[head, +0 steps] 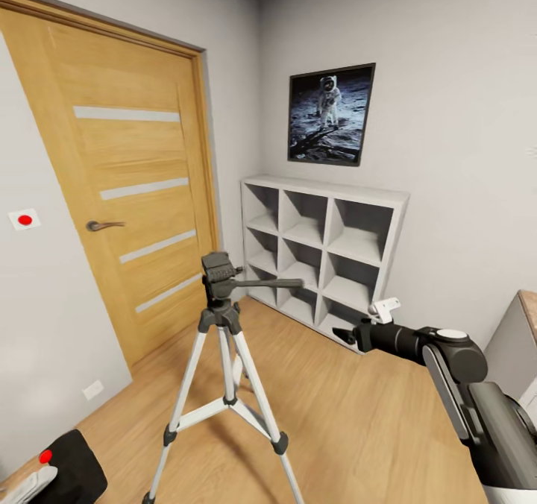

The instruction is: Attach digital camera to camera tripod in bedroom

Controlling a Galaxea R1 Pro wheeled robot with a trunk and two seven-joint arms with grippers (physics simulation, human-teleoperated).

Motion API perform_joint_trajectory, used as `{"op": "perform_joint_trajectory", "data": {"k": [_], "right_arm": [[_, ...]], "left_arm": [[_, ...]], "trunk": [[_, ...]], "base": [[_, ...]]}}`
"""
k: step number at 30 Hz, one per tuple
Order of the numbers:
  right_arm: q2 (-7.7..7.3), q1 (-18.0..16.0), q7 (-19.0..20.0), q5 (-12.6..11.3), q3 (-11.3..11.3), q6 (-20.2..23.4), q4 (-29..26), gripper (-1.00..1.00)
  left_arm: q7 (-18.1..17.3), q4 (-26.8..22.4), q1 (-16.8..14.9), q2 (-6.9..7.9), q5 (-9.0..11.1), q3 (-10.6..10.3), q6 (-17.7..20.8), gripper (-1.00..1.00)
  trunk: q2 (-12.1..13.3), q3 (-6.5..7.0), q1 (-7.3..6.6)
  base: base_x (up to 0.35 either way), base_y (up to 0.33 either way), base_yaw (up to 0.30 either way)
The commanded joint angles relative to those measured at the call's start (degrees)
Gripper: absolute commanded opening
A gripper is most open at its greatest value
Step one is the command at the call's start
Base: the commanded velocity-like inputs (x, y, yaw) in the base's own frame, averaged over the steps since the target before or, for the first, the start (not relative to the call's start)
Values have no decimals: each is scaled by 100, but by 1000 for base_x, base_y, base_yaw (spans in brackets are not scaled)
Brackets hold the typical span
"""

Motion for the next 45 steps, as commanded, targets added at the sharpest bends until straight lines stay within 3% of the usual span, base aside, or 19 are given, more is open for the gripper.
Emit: {"op": "perform_joint_trajectory", "data": {"k": [1, 13, 29, 45], "right_arm": [[-2, -5, -10, -29, 17, 32, -2, 100], [10, -3, -10, -30, 73, 31, 11, 100], [13, -3, -10, -24, 81, 31, 22, 100], [8, 9, -10, -17, 217, 25, 30, 100]], "left_arm": [[-23, -12, 7, 1, 25, 27, 34, -100], [-49, -24, 46, 14, 23, 413, 41, -100], [-28, -22, 52, 17, 14, 499, 41, -100], [-54, -17, 94, 30, 22, 728, 48, -100]], "trunk": [[-13, -12, 4], [-13, -12, 4], [-13, -12, 4], [-13, -12, 4]], "base": [[2, -199, 1], [0, -51, 74], [18, -41, 241], [74, -152, 35]]}}
